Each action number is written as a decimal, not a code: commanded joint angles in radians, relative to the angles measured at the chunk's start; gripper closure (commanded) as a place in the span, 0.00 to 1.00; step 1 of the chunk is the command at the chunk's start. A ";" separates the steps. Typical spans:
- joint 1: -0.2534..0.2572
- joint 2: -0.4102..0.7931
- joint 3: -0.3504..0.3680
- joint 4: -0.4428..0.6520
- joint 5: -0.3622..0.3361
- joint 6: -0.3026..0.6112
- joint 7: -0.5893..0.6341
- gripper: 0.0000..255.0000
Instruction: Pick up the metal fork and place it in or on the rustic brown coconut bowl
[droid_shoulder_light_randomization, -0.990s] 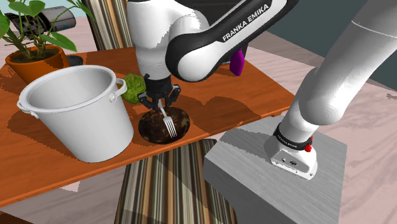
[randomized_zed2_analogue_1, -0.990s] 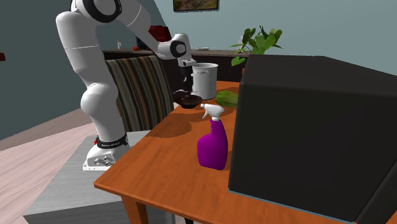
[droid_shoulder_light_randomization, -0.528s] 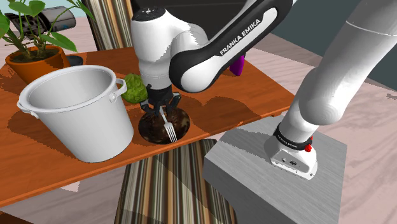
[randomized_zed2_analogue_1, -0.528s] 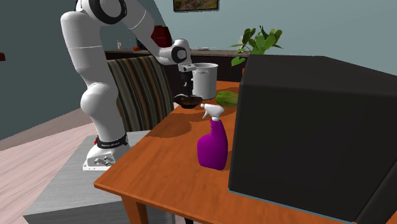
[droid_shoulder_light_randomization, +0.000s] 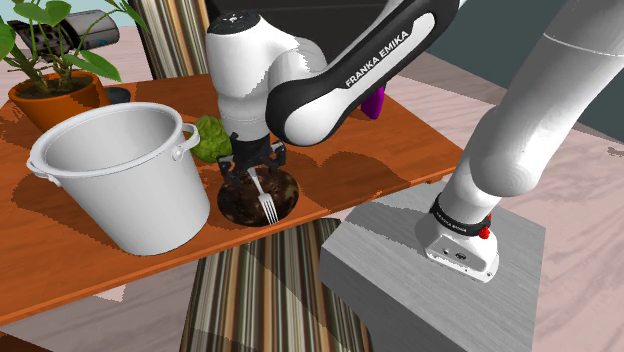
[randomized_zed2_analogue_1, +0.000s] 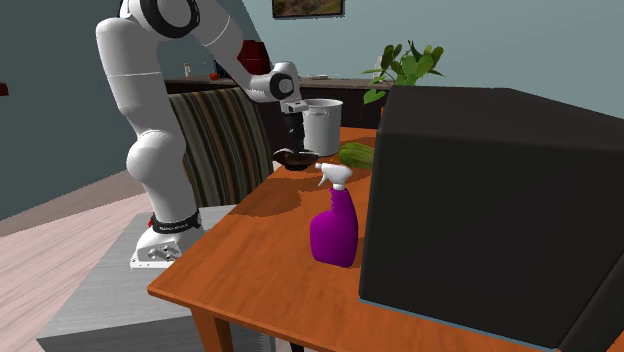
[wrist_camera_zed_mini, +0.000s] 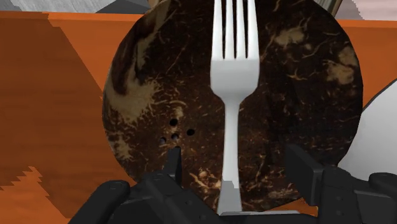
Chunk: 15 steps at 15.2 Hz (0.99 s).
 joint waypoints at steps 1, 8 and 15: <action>0.000 0.000 0.000 0.000 0.000 0.000 0.000 0.00; 0.011 -0.087 -0.003 0.052 0.072 -0.122 -0.051 0.00; 0.012 -0.087 -0.004 0.052 0.072 -0.122 -0.051 0.00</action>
